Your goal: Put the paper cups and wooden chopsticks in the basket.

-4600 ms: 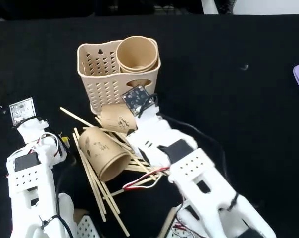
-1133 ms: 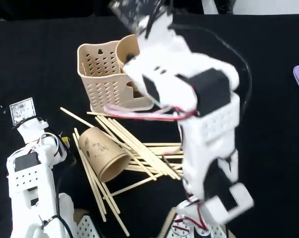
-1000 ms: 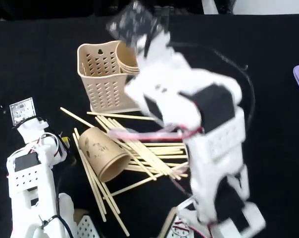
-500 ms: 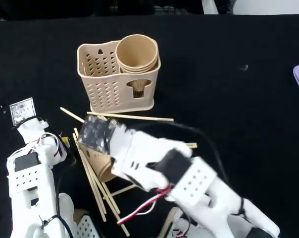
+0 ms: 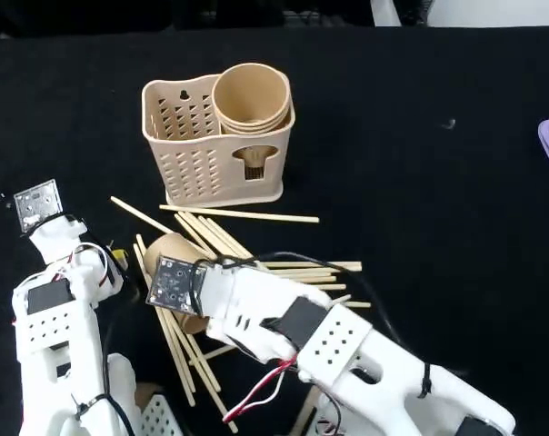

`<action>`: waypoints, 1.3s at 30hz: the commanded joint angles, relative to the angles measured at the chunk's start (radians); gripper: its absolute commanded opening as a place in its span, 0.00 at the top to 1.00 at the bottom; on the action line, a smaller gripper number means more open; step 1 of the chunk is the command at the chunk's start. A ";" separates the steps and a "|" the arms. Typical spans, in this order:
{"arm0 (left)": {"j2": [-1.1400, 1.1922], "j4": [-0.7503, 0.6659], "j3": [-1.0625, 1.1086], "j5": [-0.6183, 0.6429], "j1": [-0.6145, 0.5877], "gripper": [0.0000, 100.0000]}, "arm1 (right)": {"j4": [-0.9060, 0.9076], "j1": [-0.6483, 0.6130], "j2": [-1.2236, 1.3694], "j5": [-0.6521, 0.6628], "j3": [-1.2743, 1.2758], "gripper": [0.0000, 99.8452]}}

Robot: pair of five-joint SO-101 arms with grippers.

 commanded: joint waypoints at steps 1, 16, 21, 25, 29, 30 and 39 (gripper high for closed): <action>-0.018 -0.017 -0.008 0.008 -0.007 0.76 | -0.058 -0.008 -0.033 0.000 -0.002 0.85; -0.018 -0.032 -0.007 0.008 -0.008 0.76 | 0.488 0.299 -0.206 -0.195 -0.568 0.99; -0.018 -0.029 -0.007 0.008 -0.008 0.76 | 0.565 0.453 -0.166 -0.267 -0.949 0.99; -0.018 -0.029 -0.007 0.008 -0.008 0.76 | 0.562 0.519 0.030 -0.325 -1.181 0.99; -0.018 -0.029 -0.007 0.008 -0.008 0.76 | 0.540 0.582 0.295 -0.351 -1.431 0.99; -0.018 -0.029 -0.007 0.008 -0.008 0.76 | 0.542 0.588 0.361 -0.356 -1.500 0.99; -0.018 -0.031 0.002 0.006 -0.008 0.76 | 0.740 0.649 0.908 -0.348 -2.052 0.99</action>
